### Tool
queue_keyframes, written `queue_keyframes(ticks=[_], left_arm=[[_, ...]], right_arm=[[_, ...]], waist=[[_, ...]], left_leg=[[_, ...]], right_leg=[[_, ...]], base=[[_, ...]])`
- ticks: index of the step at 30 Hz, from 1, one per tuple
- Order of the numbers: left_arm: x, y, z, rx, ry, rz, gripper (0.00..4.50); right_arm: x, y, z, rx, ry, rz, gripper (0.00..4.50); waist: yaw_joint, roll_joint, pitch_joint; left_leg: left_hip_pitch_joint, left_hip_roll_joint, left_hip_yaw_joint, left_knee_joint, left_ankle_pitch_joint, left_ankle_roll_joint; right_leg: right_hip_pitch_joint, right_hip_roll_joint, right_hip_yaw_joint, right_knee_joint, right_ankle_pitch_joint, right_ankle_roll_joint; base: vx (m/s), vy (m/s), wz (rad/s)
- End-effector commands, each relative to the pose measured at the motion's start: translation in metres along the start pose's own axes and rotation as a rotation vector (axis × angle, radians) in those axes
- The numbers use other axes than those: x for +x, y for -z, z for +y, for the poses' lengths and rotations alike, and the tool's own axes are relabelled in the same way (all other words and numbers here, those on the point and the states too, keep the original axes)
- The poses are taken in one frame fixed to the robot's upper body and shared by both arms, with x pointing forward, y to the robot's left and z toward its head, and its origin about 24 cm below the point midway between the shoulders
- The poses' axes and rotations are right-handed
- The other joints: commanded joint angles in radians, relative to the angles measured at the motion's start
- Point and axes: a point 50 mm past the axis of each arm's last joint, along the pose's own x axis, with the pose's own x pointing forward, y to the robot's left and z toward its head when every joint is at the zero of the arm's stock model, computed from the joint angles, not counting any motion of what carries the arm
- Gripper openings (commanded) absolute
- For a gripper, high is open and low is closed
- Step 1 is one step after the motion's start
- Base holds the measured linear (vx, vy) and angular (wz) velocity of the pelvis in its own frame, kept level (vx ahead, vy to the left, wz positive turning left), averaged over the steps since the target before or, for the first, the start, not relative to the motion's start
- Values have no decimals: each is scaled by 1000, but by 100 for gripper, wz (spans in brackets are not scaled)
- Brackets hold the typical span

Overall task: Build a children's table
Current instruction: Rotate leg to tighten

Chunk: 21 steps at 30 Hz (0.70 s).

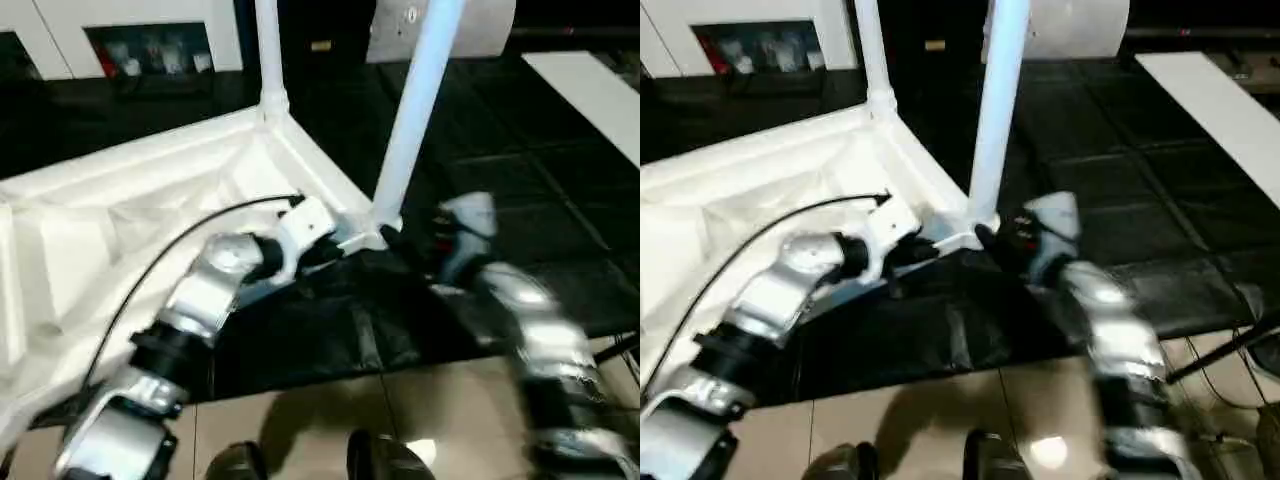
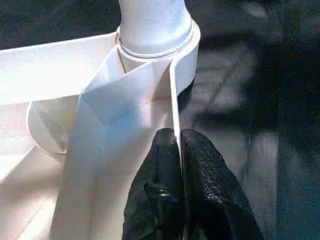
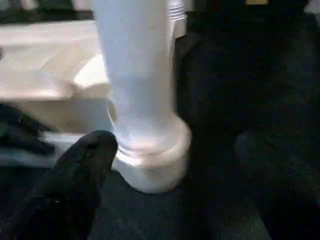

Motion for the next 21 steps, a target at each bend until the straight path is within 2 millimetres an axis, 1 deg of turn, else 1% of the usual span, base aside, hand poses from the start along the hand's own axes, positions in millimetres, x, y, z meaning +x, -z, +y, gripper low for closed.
queue_keyframes(ticks=[1, 2, 3, 4, 6, 8, 9, 12, 14, 15, 17, 19, 20, 21], left_arm=[[-3, -10, -1, 64, 58, -60, 0], [-5, -10, -2, 77, 88, -66, 0], [-7, -9, -3, 87, 119, -67, 0], [-9, -7, -5, 103, 150, -65, 0], [-13, -4, -6, 131, 202, -52, 0], [-19, 0, -8, 166, 278, -38, 0], [-19, 0, -8, 167, 281, -38, 0], [-25, 1, -12, 192, 368, -41, 0], [-28, 1, -14, 207, 416, -44, 0], [-29, 1, -16, 215, 445, -38, 0], [-30, 2, -17, 226, 475, -32, 0], [-31, 2, -18, 234, 503, -30, 0], [-31, 2, -18, 235, 511, -30, 0], [-31, 1, -18, 238, 520, -33, 0]], right_arm=[[-5, -6, 2, -22, -88, -27, 447], [-9, -7, 1, -34, -123, -22, 447], [-12, -8, 0, -57, -154, -13, 447], [-15, -8, 0, -68, -179, -8, 447], [-18, -10, 0, -75, -239, 8, 447], [-20, -13, 3, -98, -343, 39, 447], [-20, -13, 3, -99, -347, 40, 447], [-19, -13, 8, -109, -457, 75, 447], [-17, -13, 11, -108, -517, 89, 447], [-15, -13, 14, -112, -566, 103, 420], [-13, -13, 18, -132, -632, 125, 412], [-11, -12, 20, -134, -682, 144, 407], [-10, -12, 21, -133, -693, 149, 377], [-9, -11, 22, -133, -714, 156, 368]], waist=[[6, -3, -88], [5, -5, -87], [8, -5, -87], [10, -3, -87], [14, -4, -87], [20, -1, -88], [22, -1, -88], [29, -2, -89], [30, -2, -88], [32, -4, -89], [35, -4, -89], [40, -6, -87], [40, -6, -87], [42, -7, -87]], left_leg=[[12, 28, -7, -57, -173, 126], [13, 27, -7, -58, -184, 122], [15, 28, -7, -57, -190, 119], [17, 29, -7, -57, -188, 116], [16, 33, -8, -59, -177, 117], [23, 36, -7, -59, -183, 121], [21, 36, -8, -60, -182, 121], [20, 37, -8, -60, -180, 113], [19, 39, -8, -60, -180, 111], [19, 40, -7, -60, -178, 110], [20, 40, -6, -59, -178, 109], [21, 41, -6, -60, -176, 107], [21, 41, -5, -60, -178, 106], [22, 41, -6, -60, -178, 103]], right_leg=[[78, -70, 45, -75, -335, -163], [76, -71, 44, -78, -367, -157], [74, -73, 44, -80, -394, -152], [72, -73, 44, -81, -403, -151], [72, -72, 45, -78, -383, -158], [68, -71, 46, -77, -368, -168], [70, -72, 46, -74, -362, -172], [73, -74, 45, -69, -353, -182], [72, -74, 45, -68, -354, -183], [71, -76, 46, -66, -354, -185], [70, -76, 46, -67, -360, -186], [68, -76, 47, -66, -366, -185], [68, -76, 47, -67, -372, -183], [68, -77, 47, -67, -377, -181]], base=[[0, 0, 0], [0, 0, 0], [0, 0, 0], [0, 0, 0], [0, 0, 0], [0, 0, 0], [0, 0, 0], [0, 0, 0], [0, 0, 0], [0, 0, 0], [0, 0, 0], [0, 0, 0], [0, 0, 0], [0, 0, 0]])
